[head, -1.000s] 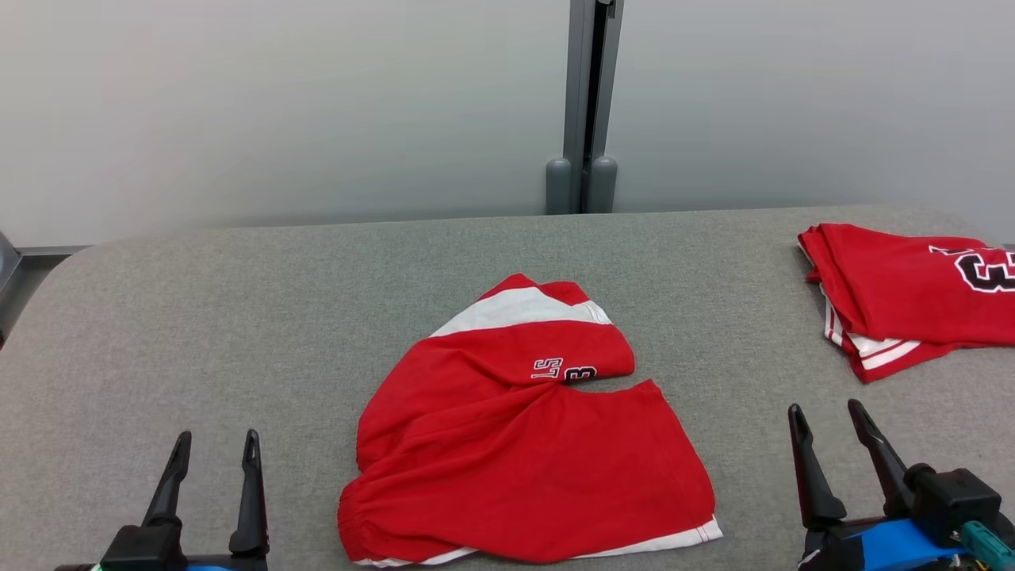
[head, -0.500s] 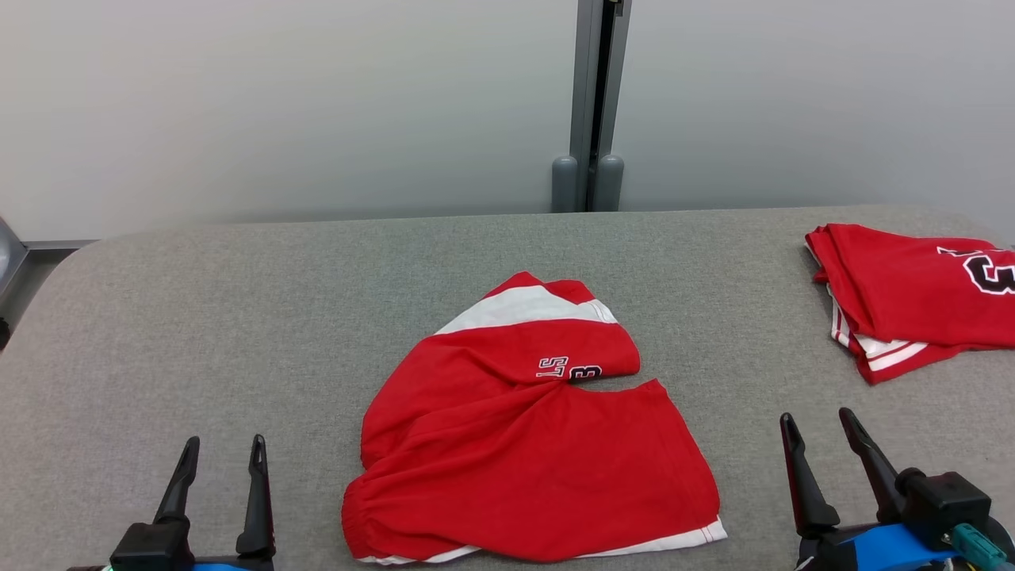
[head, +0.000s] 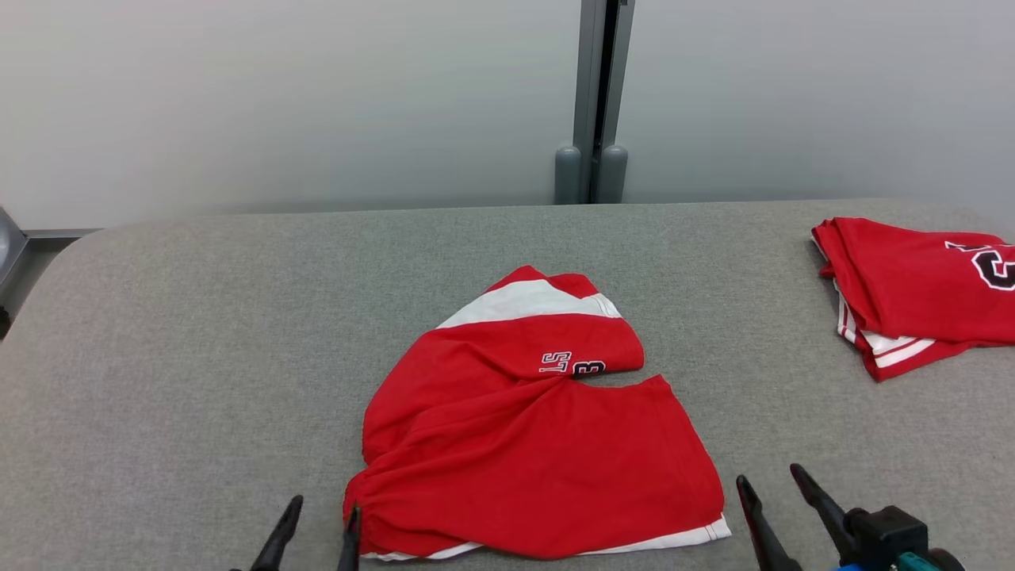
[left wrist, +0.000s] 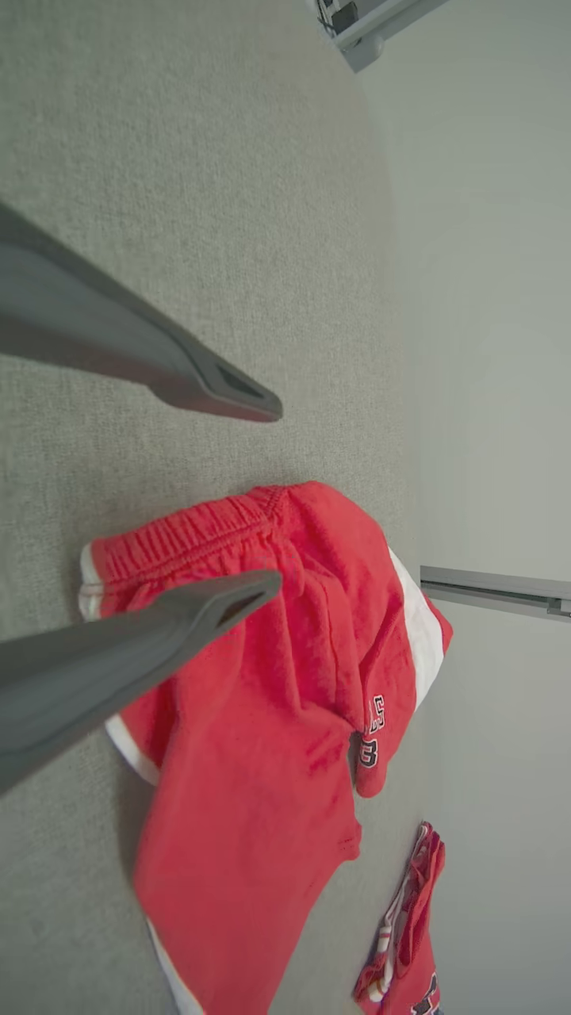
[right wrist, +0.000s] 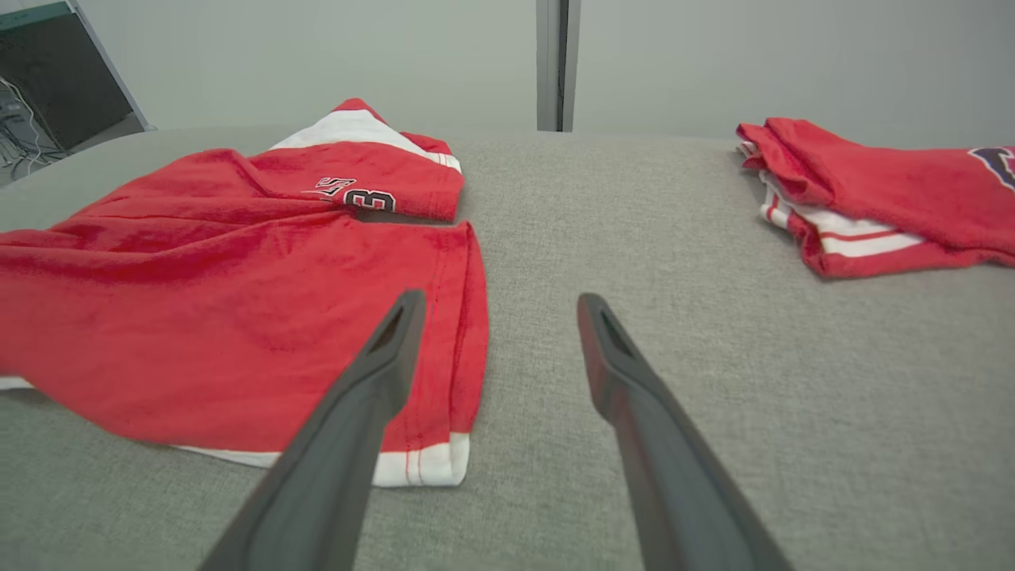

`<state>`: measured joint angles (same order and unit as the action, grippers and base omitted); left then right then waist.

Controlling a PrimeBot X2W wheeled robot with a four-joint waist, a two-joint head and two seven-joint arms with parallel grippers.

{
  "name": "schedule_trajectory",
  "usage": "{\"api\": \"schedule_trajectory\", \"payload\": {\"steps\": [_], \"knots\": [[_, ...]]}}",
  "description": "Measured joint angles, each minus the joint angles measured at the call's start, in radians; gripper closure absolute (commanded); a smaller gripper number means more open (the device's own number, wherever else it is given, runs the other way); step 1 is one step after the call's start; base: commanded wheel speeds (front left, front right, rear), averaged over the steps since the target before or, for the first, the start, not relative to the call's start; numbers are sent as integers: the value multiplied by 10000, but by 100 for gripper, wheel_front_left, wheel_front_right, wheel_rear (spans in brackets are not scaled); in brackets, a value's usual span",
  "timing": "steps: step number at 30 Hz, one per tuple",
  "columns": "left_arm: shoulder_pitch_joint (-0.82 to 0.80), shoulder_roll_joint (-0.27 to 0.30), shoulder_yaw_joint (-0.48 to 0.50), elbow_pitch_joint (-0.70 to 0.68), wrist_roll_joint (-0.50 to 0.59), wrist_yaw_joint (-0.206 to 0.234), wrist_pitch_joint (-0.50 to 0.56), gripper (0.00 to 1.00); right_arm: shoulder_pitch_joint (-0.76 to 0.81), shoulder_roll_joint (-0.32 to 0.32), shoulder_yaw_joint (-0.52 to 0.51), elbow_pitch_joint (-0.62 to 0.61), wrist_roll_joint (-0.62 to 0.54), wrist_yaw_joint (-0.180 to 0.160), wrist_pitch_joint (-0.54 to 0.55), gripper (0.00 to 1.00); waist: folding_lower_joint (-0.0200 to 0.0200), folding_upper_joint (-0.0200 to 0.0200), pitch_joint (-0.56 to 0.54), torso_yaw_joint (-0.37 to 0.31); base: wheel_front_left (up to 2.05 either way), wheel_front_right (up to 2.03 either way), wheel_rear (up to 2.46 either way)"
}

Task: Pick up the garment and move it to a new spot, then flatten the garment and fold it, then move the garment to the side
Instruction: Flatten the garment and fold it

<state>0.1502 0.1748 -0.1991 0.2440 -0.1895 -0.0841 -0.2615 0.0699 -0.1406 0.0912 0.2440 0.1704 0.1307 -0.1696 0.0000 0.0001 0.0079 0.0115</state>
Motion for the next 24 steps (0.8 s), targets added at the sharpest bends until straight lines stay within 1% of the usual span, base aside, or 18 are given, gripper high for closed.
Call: {"api": "schedule_trajectory", "payload": {"steps": [4,6,11,16,20,24], "knots": [[34,-56,-433,343,19,-142,12,0,-16,-190,472,573,163,0,-104,0,0,0,86,69,0,0,0],[7,-171,-600,485,-23,-198,61,0,-53,-280,692,915,198,0,-144,0,0,0,117,94,0,0,0],[-206,-211,-928,1312,-203,-303,86,0,-320,-370,1289,1739,405,0,-345,0,0,0,200,89,0,0,0],[-713,-194,-1166,2266,-408,-397,36,0,-794,-451,1766,2665,594,0,-483,0,0,0,314,87,0,0,0],[-1209,-174,-1536,2849,-500,-403,4,0,-1249,-543,2272,3461,853,0,-662,0,0,0,417,132,0,0,0],[-1383,-173,-1783,3060,-600,-418,0,0,-1497,-537,2497,3754,1016,0,-780,0,0,0,470,117,0,0,0]]}}
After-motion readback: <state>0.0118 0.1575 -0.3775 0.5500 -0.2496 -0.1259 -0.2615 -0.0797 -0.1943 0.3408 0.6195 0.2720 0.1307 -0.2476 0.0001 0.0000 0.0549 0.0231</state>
